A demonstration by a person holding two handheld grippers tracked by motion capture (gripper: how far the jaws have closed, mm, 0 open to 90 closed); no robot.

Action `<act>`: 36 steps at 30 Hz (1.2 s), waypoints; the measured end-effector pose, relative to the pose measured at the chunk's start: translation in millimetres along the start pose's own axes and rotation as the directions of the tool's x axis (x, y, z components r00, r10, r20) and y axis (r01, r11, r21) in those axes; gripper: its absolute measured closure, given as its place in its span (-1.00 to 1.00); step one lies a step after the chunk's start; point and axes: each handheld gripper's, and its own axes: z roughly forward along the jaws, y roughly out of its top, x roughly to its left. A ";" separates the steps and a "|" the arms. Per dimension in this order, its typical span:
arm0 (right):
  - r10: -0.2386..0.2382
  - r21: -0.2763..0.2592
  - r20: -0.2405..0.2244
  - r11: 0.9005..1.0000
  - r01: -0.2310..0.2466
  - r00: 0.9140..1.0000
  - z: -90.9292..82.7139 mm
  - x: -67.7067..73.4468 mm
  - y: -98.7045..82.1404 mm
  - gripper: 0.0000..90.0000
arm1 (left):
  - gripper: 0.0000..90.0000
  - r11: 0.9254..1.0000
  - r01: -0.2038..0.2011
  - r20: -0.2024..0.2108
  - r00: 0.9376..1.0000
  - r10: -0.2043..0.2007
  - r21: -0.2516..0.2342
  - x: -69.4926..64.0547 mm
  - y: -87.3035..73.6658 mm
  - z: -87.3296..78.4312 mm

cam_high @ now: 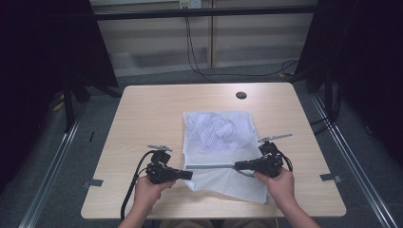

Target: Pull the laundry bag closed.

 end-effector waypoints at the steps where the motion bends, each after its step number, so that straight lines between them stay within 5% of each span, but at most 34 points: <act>1: -0.006 0.004 0.001 1.000 0.006 1.000 0.0 -0.1 0.0 0.93 | 0.97 1.000 0.000 -0.005 1.000 0.000 0.000 -0.3 -0.1 0.1; 36: 0.009 -0.014 0.027 1.000 -0.009 1.000 -17.1 -9.2 -5.3 0.93 | 0.96 1.000 0.007 -0.001 1.000 -0.007 0.009 0.8 -0.6 -0.4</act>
